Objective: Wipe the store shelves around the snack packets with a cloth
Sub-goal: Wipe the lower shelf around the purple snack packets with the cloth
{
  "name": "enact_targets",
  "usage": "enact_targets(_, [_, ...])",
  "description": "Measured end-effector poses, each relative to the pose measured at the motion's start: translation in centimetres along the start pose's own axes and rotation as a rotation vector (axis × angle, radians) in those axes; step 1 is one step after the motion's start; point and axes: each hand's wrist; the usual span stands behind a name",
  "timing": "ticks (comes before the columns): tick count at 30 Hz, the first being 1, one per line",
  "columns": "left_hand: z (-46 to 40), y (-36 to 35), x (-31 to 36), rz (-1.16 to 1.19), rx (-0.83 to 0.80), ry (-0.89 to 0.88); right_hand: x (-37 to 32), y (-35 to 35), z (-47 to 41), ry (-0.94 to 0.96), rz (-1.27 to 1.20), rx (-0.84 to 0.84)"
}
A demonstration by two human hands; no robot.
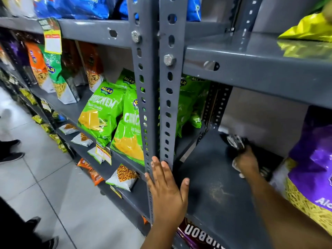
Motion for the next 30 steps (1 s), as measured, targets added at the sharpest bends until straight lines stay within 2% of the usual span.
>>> enact_targets(2, [0.1, 0.0, -0.1, -0.01, -0.005, 0.002, 1.3, -1.3, -0.9, 0.116, 0.278, -0.193])
enact_targets(4, [0.1, -0.1, -0.2, -0.013, -0.001, 0.001, 1.0, -3.1, -0.7, 0.267, 0.453, -0.244])
enact_targets(10, [0.1, 0.2, -0.3, -0.034, -0.014, -0.004, -2.6, -4.1, 6.0, 0.726, 0.331, -0.277])
enact_targets(12, [0.0, 0.4, -0.2, -0.038, -0.039, -0.002, -2.0, -3.9, 8.4, 0.788, 0.33, -0.328])
enact_targets(14, [0.1, 0.7, -0.1, -0.038, -0.06, -0.007, -1.1, -3.3, 10.1, 0.799, 0.273, -0.37])
enact_targets(15, [0.1, 0.9, -0.2, -0.046, -0.07, -0.012, -1.2, -2.7, 10.4, 0.753, 0.157, -0.387])
enact_targets(17, [0.0, 1.1, -0.8, -0.069, -0.087, -0.04, -2.1, -1.3, 9.8, 0.525, -0.125, -0.362])
enact_targets(18, [-0.1, 1.2, -1.1, -0.085, -0.087, -0.062, -2.1, -0.9, 8.6, 0.433, -0.198, -0.274])
enact_targets(20, [-0.5, 1.4, -1.9, -0.136, -0.08, -0.12, -1.5, -0.7, 5.7, 0.351, -0.097, -0.122])
enact_targets(21, [-0.8, 1.5, -2.3, -0.161, -0.076, -0.156, -0.9, -1.0, 4.9, 0.341, 0.032, -0.158])
enact_targets(23, [-1.1, 1.7, -3.0, -0.186, -0.077, -0.206, -0.5, -2.4, 5.2, 0.46, 0.27, -0.246])
enact_targets(24, [-1.2, 1.7, -3.1, -0.178, -0.08, -0.216, -0.7, -3.2, 6.2, 0.529, 0.296, -0.264])
enact_targets(27, [-1.1, 1.4, -2.9, -0.115, -0.095, -0.202, -1.5, -3.6, 10.8, 0.694, 0.273, -0.331])
enact_targets(30, [-1.0, 1.3, -2.9, -0.095, -0.103, -0.203, -0.9, -2.1, 11.9, 0.648, 0.066, -0.485])
Point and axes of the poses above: each hand's wrist, its own z-axis away from the middle knuckle, its own y-axis out of the back of the hand, x = y × z, and after that the axes turned 15 degrees about y, right-handed
